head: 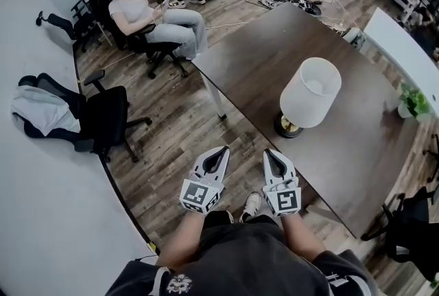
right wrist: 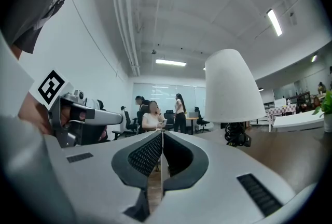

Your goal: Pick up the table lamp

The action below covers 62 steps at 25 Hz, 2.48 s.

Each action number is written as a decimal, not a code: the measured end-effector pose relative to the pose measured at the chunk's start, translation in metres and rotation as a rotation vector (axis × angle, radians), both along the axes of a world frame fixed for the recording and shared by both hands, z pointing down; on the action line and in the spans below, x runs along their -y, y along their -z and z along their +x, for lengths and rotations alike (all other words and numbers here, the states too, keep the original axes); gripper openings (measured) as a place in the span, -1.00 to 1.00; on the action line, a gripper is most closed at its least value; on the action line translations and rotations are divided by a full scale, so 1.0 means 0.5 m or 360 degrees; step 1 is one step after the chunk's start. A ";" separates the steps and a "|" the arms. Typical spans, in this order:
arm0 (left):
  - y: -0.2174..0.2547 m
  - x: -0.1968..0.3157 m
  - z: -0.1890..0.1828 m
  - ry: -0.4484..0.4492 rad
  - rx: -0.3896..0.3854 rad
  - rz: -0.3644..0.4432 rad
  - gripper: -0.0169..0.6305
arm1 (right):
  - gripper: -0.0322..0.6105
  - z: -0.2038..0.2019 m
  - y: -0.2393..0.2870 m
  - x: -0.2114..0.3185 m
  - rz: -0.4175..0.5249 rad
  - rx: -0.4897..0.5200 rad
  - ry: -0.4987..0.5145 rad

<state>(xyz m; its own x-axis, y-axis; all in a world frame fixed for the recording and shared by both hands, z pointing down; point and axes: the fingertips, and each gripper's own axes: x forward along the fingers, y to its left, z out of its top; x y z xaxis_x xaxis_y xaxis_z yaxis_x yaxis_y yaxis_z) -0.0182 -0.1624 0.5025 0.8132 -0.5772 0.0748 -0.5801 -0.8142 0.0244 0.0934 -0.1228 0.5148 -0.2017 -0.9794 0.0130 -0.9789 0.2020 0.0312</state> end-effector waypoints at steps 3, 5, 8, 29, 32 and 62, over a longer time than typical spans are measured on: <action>-0.016 0.020 0.019 0.0001 0.0027 -0.0009 -0.92 | -0.81 0.021 -0.017 0.013 -0.0027 -0.0002 -0.0016; -0.025 0.029 0.032 -0.0007 0.0034 -0.0014 -0.92 | -0.81 0.035 -0.024 0.018 -0.0037 -0.0003 -0.0032; -0.037 0.047 0.049 -0.0037 0.0027 -0.0028 -0.92 | -0.81 0.052 -0.038 0.030 -0.0054 0.0049 -0.0067; -0.178 0.137 0.196 -0.0259 -0.0006 -0.0122 -0.92 | -0.81 0.187 -0.190 0.060 -0.0248 -0.0022 -0.0407; -0.187 0.139 0.222 -0.0288 -0.0008 -0.0117 -0.92 | -0.80 0.217 -0.188 0.074 -0.0224 -0.0021 -0.0472; -0.253 0.202 0.292 -0.0373 0.0046 -0.0147 -0.92 | -0.57 0.361 -0.230 0.224 -0.0219 0.0041 -0.0688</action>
